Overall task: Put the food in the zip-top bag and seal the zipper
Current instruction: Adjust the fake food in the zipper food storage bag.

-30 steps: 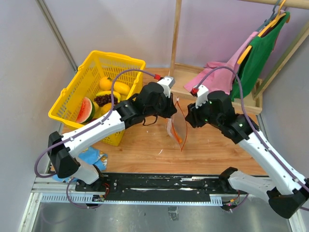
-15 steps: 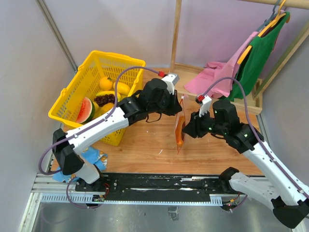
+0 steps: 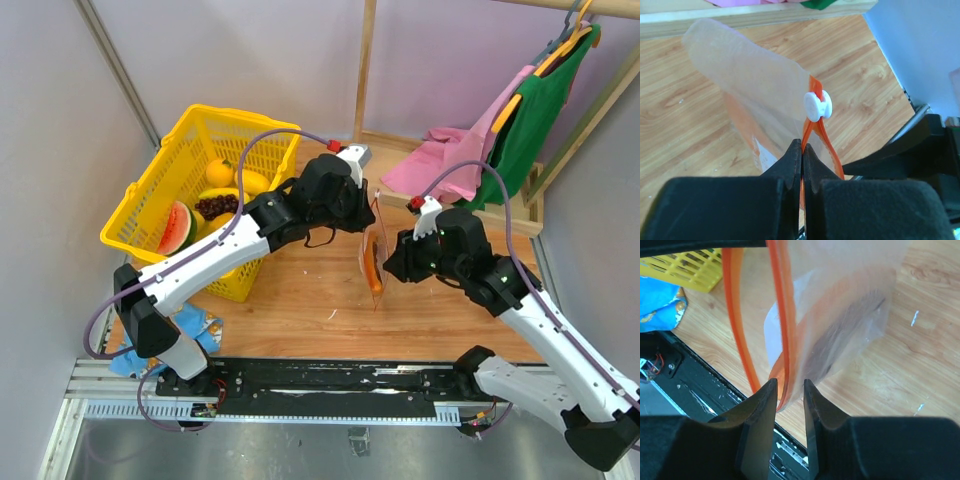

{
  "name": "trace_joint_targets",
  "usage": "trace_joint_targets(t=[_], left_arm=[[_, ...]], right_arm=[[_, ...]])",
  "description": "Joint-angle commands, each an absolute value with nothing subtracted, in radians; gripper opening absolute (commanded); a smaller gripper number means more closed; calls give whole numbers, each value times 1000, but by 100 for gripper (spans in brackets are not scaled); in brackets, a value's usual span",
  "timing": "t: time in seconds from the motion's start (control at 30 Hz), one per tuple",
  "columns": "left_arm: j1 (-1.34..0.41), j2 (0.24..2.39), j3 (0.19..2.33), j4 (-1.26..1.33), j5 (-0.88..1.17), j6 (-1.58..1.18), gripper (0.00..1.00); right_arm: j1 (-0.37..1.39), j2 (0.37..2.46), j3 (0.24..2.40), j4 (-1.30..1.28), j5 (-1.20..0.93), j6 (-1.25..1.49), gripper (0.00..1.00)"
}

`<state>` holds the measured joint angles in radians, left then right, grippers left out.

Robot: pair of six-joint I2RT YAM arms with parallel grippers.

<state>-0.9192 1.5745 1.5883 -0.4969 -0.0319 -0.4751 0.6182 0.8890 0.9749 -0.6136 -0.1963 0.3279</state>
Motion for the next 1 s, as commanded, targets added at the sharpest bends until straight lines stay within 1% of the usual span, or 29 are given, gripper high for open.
trace_joint_targets(t=[0.0,0.3,0.5,0.6,0.87,0.97], left_arm=[[-916,1573,1650,-555,-112,-467,0],[-916,1580,1641,-544,-89,-483,0],[-916,1593,1643,-537,-72,-498,0],[-917,1597,1645,-529,-58,-503,0],[-916,1588,1638,-519,-36,-513,0],[-916,1580,1628,-503,-22,-519,0]], right_arm=[[608,840,1017,-532,-245,313,29],[608,874,1020,-461,-393,277,22],[608,931,1005,-457,-434,283,22],[608,947,984,-458,-389,297,22],[607,957,927,-526,-125,317,29],[608,967,917,-526,-124,312,31]])
